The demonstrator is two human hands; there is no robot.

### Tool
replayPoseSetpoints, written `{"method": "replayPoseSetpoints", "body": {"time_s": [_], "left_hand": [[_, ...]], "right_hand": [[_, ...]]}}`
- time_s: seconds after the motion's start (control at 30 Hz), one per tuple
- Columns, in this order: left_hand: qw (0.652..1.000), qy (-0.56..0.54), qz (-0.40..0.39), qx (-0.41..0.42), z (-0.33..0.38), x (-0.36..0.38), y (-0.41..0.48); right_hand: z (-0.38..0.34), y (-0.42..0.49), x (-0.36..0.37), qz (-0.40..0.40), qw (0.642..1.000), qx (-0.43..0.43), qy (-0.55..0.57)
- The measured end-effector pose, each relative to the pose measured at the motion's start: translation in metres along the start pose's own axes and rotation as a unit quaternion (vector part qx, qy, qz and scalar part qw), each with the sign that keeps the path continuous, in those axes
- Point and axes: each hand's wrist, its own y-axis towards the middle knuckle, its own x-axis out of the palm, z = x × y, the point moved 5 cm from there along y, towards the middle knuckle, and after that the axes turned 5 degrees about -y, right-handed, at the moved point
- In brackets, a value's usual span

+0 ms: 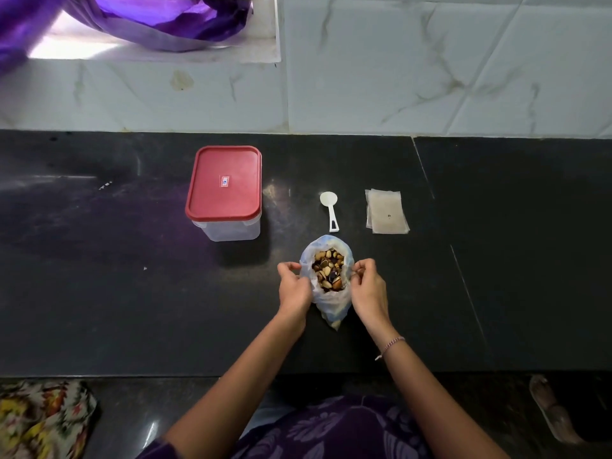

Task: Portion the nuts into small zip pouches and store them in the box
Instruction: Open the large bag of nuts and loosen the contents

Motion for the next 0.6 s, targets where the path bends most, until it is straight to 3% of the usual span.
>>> {"method": "replayPoseSetpoints", "body": {"time_s": [0.13, 0.27, 0.47, 0.6], "left_hand": [[0.975, 0.189, 0.027, 0.113, -0.001, -0.008, -0.006], [0.952, 0.274, -0.023, 0.133, -0.018, -0.005, -0.012], [0.995, 0.052, -0.066, 0.051, -0.027, -0.011, -0.013], [0.985, -0.147, -0.092, -0.009, -0.031, -0.01, -0.025]], "right_hand": [[0.001, -0.013, -0.018, 0.005, 0.996, -0.056, -0.071], [0.0, -0.029, -0.019, -0.082, 0.997, -0.003, 0.011], [0.009, -0.034, -0.007, -0.107, 0.983, 0.07, 0.134], [0.018, -0.038, 0.001, -0.136, 0.929, 0.187, 0.289]]}}
